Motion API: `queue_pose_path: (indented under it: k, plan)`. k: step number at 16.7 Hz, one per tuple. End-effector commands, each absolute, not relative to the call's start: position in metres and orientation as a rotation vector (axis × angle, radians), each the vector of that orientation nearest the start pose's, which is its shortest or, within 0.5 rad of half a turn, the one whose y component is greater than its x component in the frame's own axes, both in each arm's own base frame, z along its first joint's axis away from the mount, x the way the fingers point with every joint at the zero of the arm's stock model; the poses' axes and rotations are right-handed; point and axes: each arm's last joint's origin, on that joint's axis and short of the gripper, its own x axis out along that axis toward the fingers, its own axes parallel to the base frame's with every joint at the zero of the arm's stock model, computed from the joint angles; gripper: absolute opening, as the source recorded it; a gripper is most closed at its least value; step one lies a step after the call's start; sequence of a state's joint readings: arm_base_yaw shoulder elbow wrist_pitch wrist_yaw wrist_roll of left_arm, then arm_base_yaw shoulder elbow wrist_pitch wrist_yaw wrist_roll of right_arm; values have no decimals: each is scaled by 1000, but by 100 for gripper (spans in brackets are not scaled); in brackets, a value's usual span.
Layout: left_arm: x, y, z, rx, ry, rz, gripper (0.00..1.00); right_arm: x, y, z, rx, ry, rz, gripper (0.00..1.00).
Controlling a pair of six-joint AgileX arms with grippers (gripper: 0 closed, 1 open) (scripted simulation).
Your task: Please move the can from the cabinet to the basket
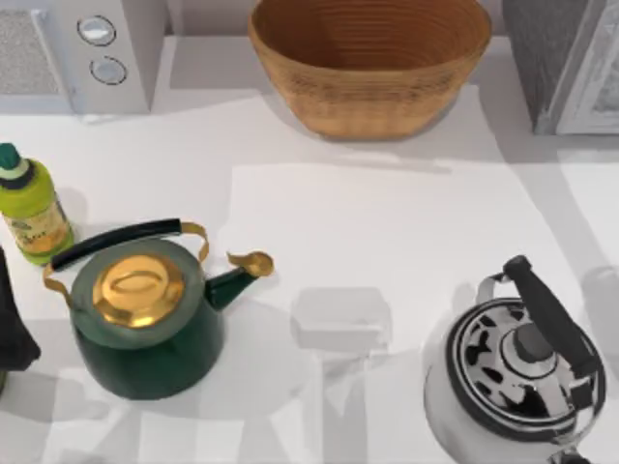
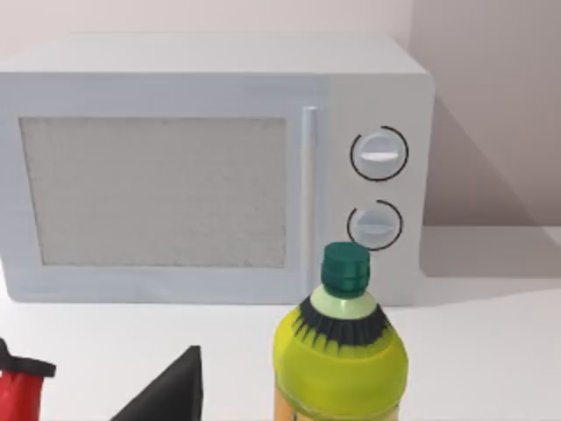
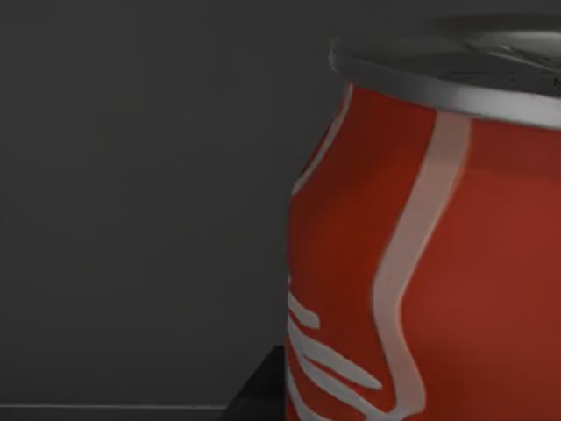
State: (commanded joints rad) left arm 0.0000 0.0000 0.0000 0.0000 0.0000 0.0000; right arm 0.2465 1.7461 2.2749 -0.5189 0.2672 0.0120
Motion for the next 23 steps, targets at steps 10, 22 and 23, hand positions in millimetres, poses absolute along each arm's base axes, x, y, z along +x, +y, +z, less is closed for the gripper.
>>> queue_pose_path:
  k: [10, 22, 23]
  plan:
    - [106, -1, 160, 0, 0, 0, 100, 221, 79, 568, -1, -10, -4, 0]
    - [106, -1, 160, 0, 0, 0, 100, 189, 54, 534, 0, -12, -5, 0]
    - [106, -1, 160, 0, 0, 0, 100, 183, 50, 524, -1, -9, -5, 0]
